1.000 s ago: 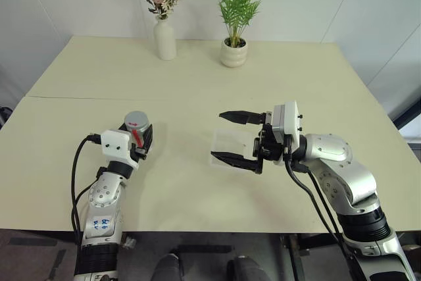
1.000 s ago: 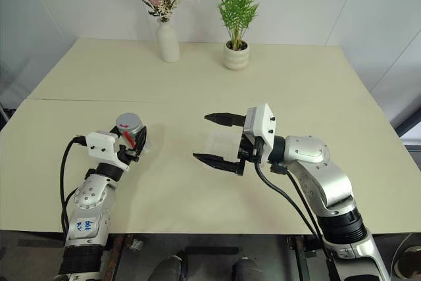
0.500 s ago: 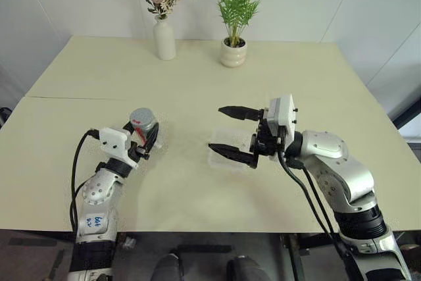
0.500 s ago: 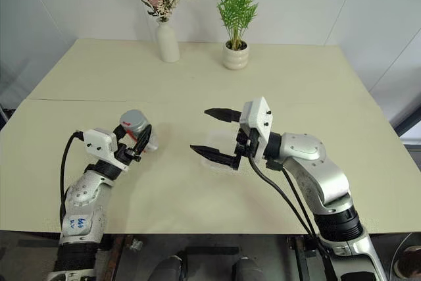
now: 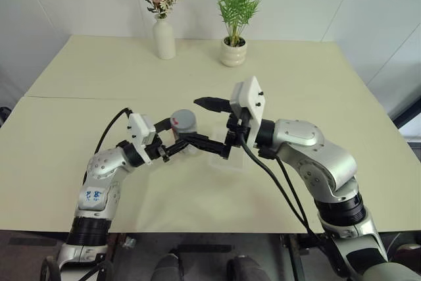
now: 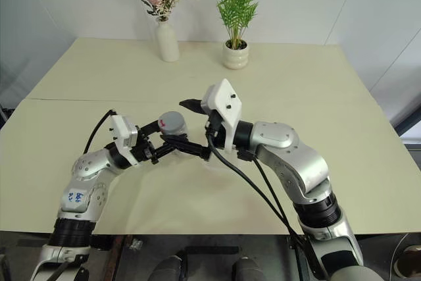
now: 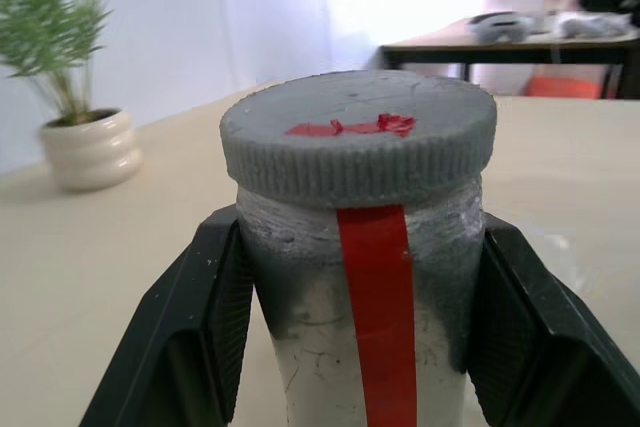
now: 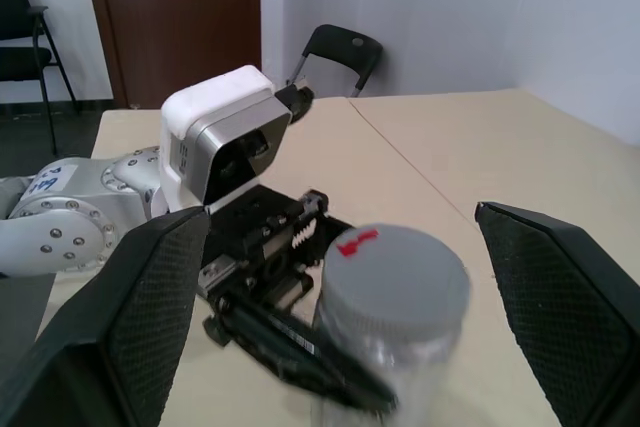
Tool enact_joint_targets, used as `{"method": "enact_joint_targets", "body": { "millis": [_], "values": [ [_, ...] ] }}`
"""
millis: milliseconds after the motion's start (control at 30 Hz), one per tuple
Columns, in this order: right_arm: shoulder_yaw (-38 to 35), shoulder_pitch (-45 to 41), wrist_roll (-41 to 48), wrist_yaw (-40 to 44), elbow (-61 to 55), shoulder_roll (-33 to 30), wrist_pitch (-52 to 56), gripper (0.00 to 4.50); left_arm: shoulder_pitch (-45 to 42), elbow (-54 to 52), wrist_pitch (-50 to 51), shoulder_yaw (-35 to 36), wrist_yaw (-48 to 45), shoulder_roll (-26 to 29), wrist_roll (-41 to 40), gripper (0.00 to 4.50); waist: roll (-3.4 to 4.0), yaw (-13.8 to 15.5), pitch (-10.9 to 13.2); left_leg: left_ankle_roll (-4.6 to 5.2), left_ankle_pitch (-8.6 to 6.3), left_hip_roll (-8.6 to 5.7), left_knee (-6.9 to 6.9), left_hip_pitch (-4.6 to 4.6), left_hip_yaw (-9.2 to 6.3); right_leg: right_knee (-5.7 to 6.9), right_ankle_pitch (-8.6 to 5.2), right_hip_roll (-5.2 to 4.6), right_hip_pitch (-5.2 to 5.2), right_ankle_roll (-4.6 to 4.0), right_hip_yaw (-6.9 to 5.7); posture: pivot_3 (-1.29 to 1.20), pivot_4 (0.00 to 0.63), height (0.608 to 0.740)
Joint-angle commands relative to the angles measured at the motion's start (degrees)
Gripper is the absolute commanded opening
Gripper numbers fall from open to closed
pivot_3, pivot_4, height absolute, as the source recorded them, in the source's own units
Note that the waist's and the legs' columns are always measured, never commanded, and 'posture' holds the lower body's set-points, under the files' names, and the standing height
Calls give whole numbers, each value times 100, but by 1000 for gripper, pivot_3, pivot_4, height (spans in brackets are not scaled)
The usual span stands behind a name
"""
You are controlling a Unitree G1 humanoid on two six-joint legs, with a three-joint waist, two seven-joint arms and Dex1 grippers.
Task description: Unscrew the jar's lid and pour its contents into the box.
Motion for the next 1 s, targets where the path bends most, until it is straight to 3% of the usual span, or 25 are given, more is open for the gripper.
{"method": "enact_joint_targets", "body": {
  "millis": [33, 367, 1000],
  "values": [
    [-1, -149, -88, -144, -240, -35, 159, 4500, -277, -1, 98, -126, -279, 29, -82, 2433, 0, 2, 0, 0, 0, 0, 0, -2, 0, -1, 0, 0, -1, 0, 0, 0, 150, 740],
    [-4, -272, -366, -705, -354, 46, 707, 4500, -859, 370, 261, -271, -711, -46, -57, 2433, 0, -4, 0, 1, 0, 1, -1, -9, 2, 0, -1, 4, -11, 1, 2, 0, 150, 740],
    [-311, 38, -352, -1560, -735, 330, 1304, 4500, -1128, 661, 267, -319, -758, -226, -33, 2433, 0, 0, 0, 1, 0, 1, -1, -19, 2, 2, -1, 4, -21, 1, 3, 0, 150, 740]
  ]
}}
